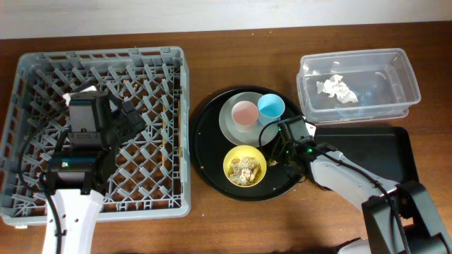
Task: Sort waste into correct bins and load items into the dishwasher rack
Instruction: 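Lower the right gripper onto the gold wrapper and close on it, then carry the gold wrapper into the clear bin and release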
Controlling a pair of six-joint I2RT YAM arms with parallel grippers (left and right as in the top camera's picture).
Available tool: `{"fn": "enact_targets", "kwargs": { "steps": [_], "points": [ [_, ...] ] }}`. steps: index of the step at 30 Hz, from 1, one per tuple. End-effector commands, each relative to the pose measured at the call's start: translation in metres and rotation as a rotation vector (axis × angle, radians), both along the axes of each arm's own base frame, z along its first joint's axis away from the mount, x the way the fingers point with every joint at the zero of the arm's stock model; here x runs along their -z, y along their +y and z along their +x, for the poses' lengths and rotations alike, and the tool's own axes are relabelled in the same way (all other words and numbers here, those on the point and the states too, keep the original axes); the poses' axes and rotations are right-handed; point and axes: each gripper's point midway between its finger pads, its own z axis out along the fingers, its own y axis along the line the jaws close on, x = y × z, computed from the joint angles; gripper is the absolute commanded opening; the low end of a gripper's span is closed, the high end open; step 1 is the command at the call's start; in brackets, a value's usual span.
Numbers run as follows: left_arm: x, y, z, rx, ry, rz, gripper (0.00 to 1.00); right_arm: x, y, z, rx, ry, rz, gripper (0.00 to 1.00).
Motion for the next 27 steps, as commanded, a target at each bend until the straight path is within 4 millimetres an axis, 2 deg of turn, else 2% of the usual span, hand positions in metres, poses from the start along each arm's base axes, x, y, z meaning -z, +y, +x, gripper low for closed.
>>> {"fn": "enact_targets", "kwargs": {
  "steps": [1,3,7,9,11,12,14,16,17,18,20,21,24,27],
  "points": [
    [-0.003,0.001,0.001,-0.011,-0.012,-0.011,0.99,0.003,-0.002,-0.002,0.004,0.014,-0.018,0.04],
    [-0.003,0.001,0.001,-0.011,-0.012,-0.011,0.99,-0.009,-0.002,-0.001,0.005,0.000,-0.012,0.04],
    [-0.003,0.001,0.001,-0.011,-0.012,-0.011,0.99,-0.083,0.001,0.004,0.004,-0.116,0.034,0.04],
    [-0.003,0.001,0.001,-0.011,-0.012,-0.011,0.99,-0.094,-0.004,-0.004,0.009,-0.125,0.028,0.04],
    [-0.003,0.001,0.001,-0.011,-0.012,-0.011,0.99,-0.091,-0.009,-0.012,0.015,-0.097,0.004,0.04],
    [-0.003,0.001,0.001,-0.011,-0.012,-0.011,0.99,-0.093,-0.012,-0.009,0.025,-0.111,-0.011,0.04],
    [-0.003,0.001,0.001,-0.011,-0.012,-0.011,0.99,-0.112,-0.006,0.009,0.028,-0.200,0.023,0.04],
    [-0.003,0.001,0.001,-0.011,-0.012,-0.011,0.99,-0.140,-0.008,0.031,0.060,-0.316,0.047,0.04],
    [-0.003,0.001,0.001,-0.011,-0.012,-0.011,0.99,-0.156,-0.021,0.044,0.109,-0.383,0.042,0.04],
    [-0.003,0.001,0.001,-0.011,-0.012,-0.011,0.99,-0.168,-0.044,0.058,0.186,-0.445,0.021,0.04],
    [-0.003,0.001,0.001,-0.011,-0.012,-0.011,0.99,-0.177,-0.078,0.070,0.290,-0.499,0.001,0.04],
    [-0.003,0.001,0.001,-0.011,-0.012,-0.011,0.99,-0.180,-0.112,0.078,0.432,-0.533,0.028,0.04],
    [-0.003,0.001,0.001,-0.011,-0.012,-0.011,0.99,-0.172,-0.160,0.090,0.597,-0.562,0.044,0.04],
    [-0.003,0.001,0.001,-0.011,-0.012,-0.011,0.99,-0.153,-0.181,0.109,0.635,-0.574,0.049,0.04]
  ]
}}
